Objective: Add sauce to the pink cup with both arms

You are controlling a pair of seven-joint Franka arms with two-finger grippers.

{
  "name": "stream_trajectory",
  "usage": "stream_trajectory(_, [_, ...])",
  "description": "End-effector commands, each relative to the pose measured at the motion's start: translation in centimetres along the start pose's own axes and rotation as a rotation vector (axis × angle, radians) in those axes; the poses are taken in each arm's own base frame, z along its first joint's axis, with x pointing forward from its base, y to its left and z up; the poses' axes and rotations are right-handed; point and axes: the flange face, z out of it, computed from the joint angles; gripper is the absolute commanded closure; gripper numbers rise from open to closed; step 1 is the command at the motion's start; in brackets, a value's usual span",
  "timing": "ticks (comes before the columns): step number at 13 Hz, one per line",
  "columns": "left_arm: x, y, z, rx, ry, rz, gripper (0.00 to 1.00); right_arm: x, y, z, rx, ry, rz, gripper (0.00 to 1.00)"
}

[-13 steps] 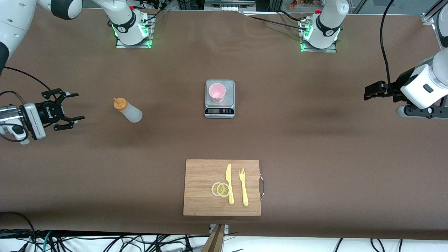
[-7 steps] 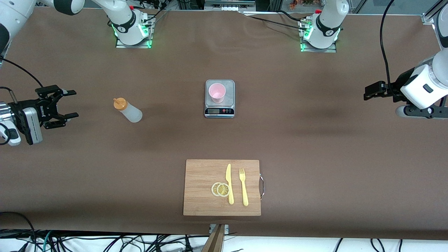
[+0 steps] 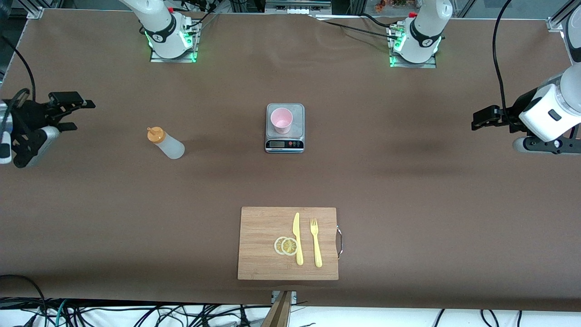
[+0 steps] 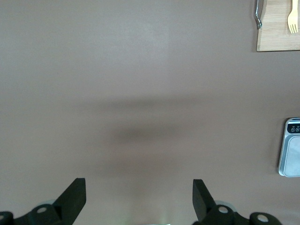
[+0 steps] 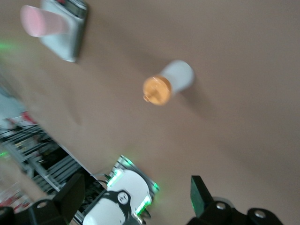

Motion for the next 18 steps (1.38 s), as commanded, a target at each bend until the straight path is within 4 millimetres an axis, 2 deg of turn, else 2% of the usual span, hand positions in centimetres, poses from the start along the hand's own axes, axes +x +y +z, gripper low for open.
stream_trajectory(1, [0.3, 0.1, -0.6, 0.007, 0.003, 0.024, 0.0, -2.3, -3.1, 1.0, -0.131, 0.024, 0.145, 0.0])
stream_trajectory(3, [0.3, 0.1, -0.5, 0.007, 0.001, 0.023, 0.0, -2.6, -4.4, 1.9, -0.219, 0.018, 0.232, 0.0])
stream_trajectory(5, [0.3, 0.1, -0.6, 0.006, 0.003, 0.021, 0.0, -3.9, -4.4, 2.9, -0.241, 0.058, 0.343, 0.0])
stream_trajectory(6, [0.3, 0.1, -0.5, 0.007, 0.001, 0.021, 0.0, -4.4, -4.4, 3.8, -0.281, 0.093, 0.35, 0.0])
stream_trajectory(8, [0.3, 0.1, -0.6, 0.007, 0.003, 0.021, 0.0, -5.4, -4.6, 4.4, -0.328, 0.151, 0.348, 0.0])
stream_trajectory(10, [0.3, 0.1, -0.6, 0.006, 0.003, 0.021, 0.0, -5.7, -3.5, 2.9, -0.369, 0.25, 0.348, 0.0])
stream_trajectory(12, [0.3, 0.1, -0.5, 0.006, 0.001, 0.023, 0.0, -6.4, -4.1, 0.7, -0.392, 0.288, 0.347, 0.0])
stream_trajectory(14, [0.3, 0.1, -0.6, 0.006, 0.003, 0.023, 0.0, -6.8, -4.8, -0.2, -0.36, 0.284, 0.421, 0.0])
stream_trajectory(15, [0.3, 0.1, -0.6, 0.006, 0.003, 0.023, 0.0, -6.3, -5.1, -0.5, -0.341, 0.307, 0.521, 0.0])
stream_trajectory(16, [0.3, 0.1, -0.6, 0.006, 0.003, 0.023, 0.0, -5.3, -6.4, -1.0, -0.33, 0.322, 0.586, 0.0])
stream_trajectory(17, [0.3, 0.1, -0.6, 0.006, 0.003, 0.023, 0.0, -4.2, -7.4, -1.5, -0.317, 0.333, 0.617, 0.0])
stream_trajectory(18, [0.3, 0.1, -0.6, 0.006, 0.003, 0.023, 0.0, -3.4, -7.5, -2.2, -0.301, 0.348, 0.614, 0.0])
